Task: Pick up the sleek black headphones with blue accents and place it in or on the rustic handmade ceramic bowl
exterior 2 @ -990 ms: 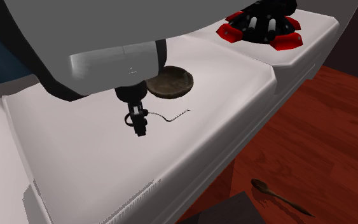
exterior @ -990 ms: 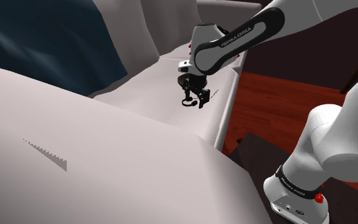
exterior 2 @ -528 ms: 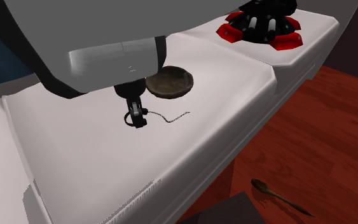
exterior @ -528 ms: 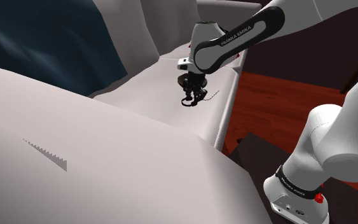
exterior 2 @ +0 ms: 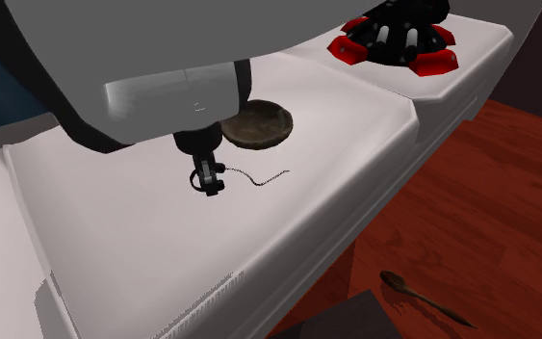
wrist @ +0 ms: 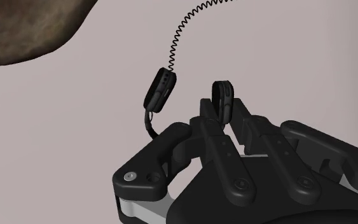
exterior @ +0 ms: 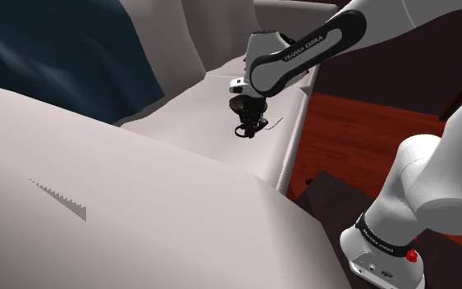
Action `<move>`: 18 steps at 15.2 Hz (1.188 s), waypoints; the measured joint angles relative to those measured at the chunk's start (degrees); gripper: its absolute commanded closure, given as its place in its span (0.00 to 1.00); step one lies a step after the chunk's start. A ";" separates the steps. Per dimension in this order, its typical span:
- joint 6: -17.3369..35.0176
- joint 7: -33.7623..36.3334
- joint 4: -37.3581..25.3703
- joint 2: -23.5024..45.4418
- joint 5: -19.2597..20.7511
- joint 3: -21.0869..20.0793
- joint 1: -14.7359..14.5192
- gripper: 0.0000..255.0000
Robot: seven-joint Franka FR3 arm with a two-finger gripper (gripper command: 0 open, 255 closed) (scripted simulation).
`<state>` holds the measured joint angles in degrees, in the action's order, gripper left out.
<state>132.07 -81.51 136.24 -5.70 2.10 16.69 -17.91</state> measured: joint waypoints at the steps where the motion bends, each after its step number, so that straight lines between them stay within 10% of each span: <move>1: -0.40 0.02 -0.04 -0.20 0.08 0.01 0.03 1.00; 18: -13.65 1.37 -6.87 -6.52 1.64 -0.83 0.11 1.00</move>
<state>118.43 -80.14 129.38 -12.22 3.74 15.86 -17.79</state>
